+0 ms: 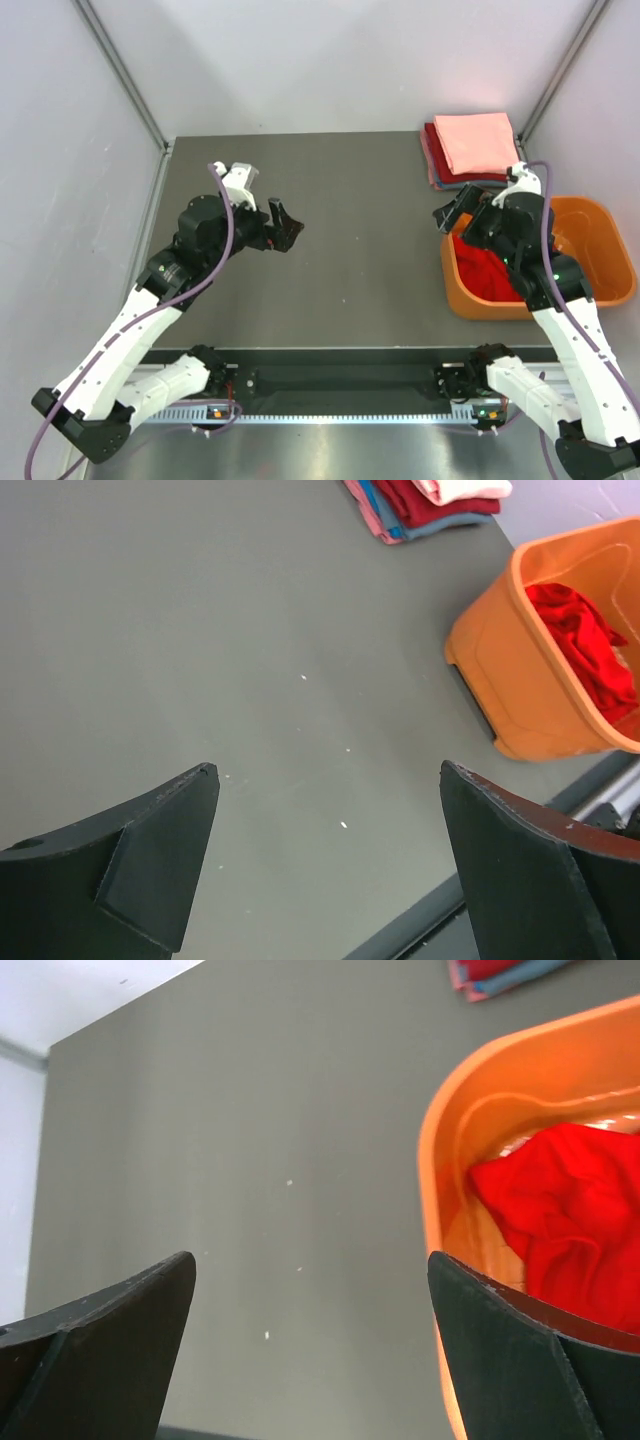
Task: Fold and stack the t-shirts
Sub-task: Grab the tshirt from the pile
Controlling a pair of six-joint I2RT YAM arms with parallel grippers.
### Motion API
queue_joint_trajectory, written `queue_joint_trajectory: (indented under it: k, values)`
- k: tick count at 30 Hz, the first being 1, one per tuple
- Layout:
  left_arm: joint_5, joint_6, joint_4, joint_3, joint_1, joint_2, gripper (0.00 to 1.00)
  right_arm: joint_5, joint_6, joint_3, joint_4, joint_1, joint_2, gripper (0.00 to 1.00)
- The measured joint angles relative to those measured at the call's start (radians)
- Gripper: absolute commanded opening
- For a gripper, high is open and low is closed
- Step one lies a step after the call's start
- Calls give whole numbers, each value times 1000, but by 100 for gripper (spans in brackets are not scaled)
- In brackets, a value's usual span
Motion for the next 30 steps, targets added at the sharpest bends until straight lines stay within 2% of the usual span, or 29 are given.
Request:
queue_joint_trajectory:
  k: [4, 8, 12, 16, 21, 27, 30]
  values:
    - [-53, 26, 7, -40, 0, -28, 96, 82, 25, 0, -18, 0, 0, 100]
    - [-116, 66, 19, -100, 0, -42, 96, 245, 51, -1, -29, -11, 5, 100]
    - [-154, 87, 28, -158, 0, -42, 95, 327, 53, 12, -34, -153, 79, 100]
    - [-155, 95, 30, -177, 0, -35, 93, 328, 50, 11, -18, -372, 204, 100]
    - [-154, 99, 31, -177, 0, -35, 92, 280, 52, -63, 30, -562, 323, 100]
    - [-152, 102, 32, -177, 0, -35, 91, 216, 60, -116, 95, -667, 525, 99]
    - [-148, 103, 33, -177, 0, -35, 90, 195, 68, -121, 140, -696, 634, 95]
